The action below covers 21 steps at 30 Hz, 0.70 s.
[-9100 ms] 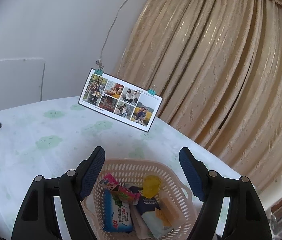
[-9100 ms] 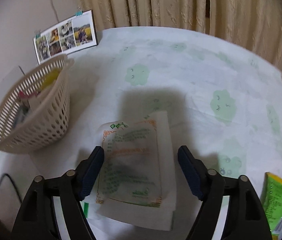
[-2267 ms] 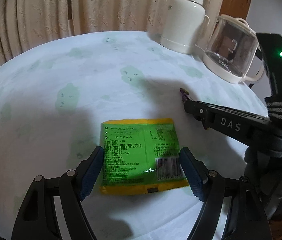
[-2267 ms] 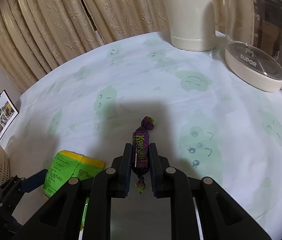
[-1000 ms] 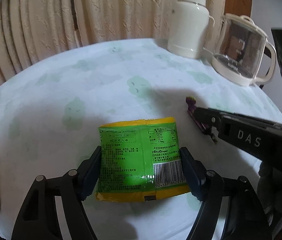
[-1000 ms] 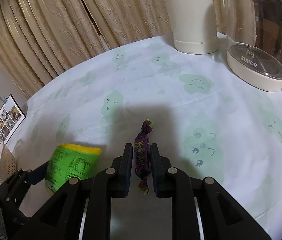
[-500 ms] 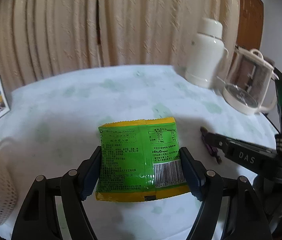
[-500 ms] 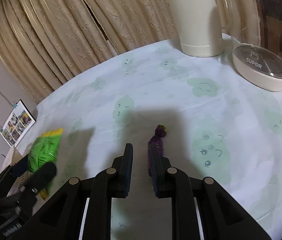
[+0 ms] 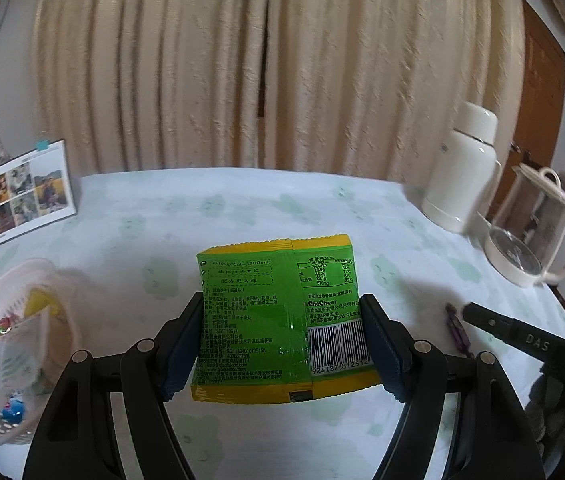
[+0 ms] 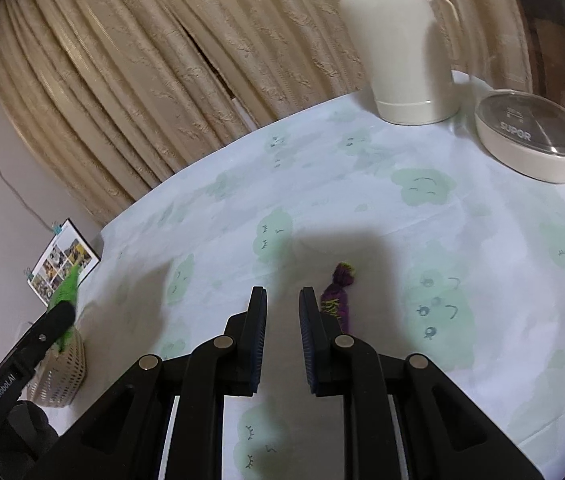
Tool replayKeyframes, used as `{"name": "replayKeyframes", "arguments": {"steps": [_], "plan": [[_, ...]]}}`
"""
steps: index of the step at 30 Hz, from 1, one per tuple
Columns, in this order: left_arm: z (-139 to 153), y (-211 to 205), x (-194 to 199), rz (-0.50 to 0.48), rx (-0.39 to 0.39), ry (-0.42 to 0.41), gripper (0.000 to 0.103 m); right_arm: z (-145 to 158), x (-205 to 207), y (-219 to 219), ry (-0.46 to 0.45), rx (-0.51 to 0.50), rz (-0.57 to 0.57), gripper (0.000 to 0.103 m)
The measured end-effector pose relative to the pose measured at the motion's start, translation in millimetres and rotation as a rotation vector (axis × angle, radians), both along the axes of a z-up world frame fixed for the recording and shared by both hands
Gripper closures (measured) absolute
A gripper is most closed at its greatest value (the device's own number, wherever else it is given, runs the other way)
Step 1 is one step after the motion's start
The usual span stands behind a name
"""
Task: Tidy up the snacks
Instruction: 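Carry the green bag into the basket and open the left gripper while the right holds the candy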
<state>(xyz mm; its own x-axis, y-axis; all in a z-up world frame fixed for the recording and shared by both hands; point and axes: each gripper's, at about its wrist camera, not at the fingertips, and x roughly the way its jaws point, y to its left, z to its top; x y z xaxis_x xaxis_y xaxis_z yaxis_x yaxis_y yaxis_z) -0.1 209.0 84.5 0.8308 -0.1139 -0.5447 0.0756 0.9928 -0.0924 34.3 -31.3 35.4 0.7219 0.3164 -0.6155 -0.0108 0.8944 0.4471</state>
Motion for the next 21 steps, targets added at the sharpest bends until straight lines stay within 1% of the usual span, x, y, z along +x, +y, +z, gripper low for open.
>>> {"name": "replayKeyframes", "arguments": {"steps": [3, 5, 7, 8, 13, 18, 20, 21], "plan": [[5.1, 13.5, -2.8, 0.035, -0.013, -0.022, 0.028, -1.9, -0.1, -8.1, 0.009, 0.001, -0.051, 0.086], [8.4, 22.7, -4.6, 0.064, -0.016, -0.037, 0.029, -6.5, 1.6, -16.4, 0.04, -0.018, -0.116, 0.085], [11.6, 32.4, -6.5, 0.096, -0.02, -0.052, 0.028, -10.9, 4.2, -22.3, 0.067, -0.028, -0.151, 0.069], [13.3, 37.7, -7.5, 0.111, -0.025, -0.059, 0.028, -12.0, 4.9, -23.5, 0.071, -0.025, -0.152, 0.068], [18.3, 59.9, -12.0, 0.173, -0.034, -0.084, 0.028, -16.4, 10.4, -13.3, 0.087, -0.059, -0.093, 0.067], [18.4, 77.7, -15.8, 0.217, -0.048, -0.087, 0.028, -22.7, 14.9, -4.0, 0.113, -0.111, -0.052, 0.067], [18.7, 83.3, -16.9, 0.23, -0.051, -0.089, 0.028, -22.0, 14.7, 0.7, 0.107, -0.154, -0.044, 0.068], [18.7, 85.1, -17.5, 0.235, -0.051, -0.09, 0.028, -22.0, 14.7, 3.8, 0.105, -0.184, -0.043, 0.072]]}}
